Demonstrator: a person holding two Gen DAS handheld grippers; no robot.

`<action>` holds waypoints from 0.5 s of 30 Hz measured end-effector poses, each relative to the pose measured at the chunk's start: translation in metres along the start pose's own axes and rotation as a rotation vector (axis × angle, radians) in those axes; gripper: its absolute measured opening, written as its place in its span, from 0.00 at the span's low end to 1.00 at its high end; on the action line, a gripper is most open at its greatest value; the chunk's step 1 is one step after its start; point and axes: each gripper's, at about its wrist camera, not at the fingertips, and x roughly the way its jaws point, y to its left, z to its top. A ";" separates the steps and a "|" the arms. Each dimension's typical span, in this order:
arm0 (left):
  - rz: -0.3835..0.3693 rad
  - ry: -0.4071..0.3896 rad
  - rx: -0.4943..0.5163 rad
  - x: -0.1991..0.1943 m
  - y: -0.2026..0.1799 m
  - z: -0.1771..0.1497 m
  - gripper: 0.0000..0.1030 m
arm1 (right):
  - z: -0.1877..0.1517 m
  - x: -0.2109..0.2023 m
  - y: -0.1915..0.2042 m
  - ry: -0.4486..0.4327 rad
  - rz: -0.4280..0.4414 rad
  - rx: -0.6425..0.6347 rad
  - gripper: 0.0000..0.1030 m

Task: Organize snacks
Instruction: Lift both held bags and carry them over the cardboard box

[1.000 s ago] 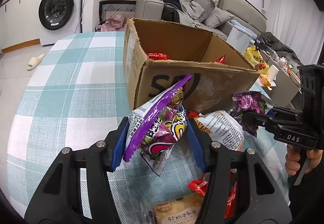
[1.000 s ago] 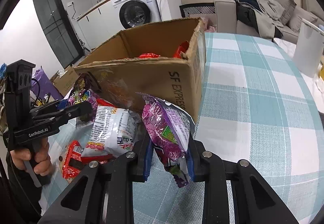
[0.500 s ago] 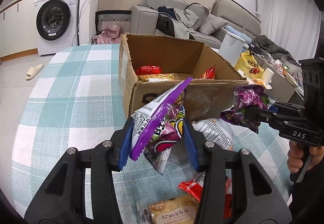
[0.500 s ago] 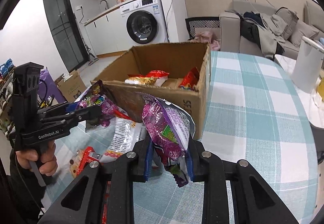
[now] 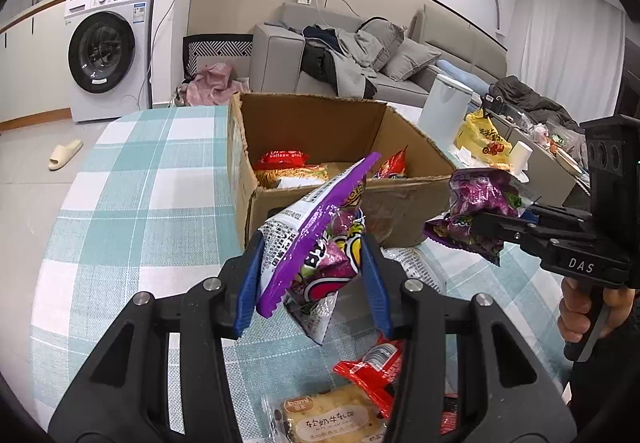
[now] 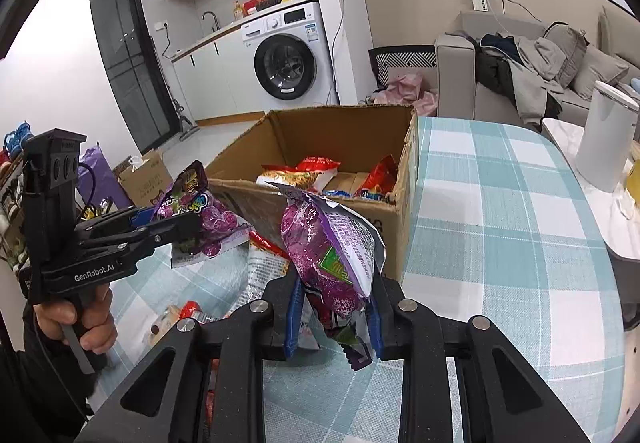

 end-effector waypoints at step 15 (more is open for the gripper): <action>-0.016 -0.042 0.002 -0.023 -0.008 0.008 0.42 | 0.004 -0.011 0.002 -0.039 0.015 0.011 0.26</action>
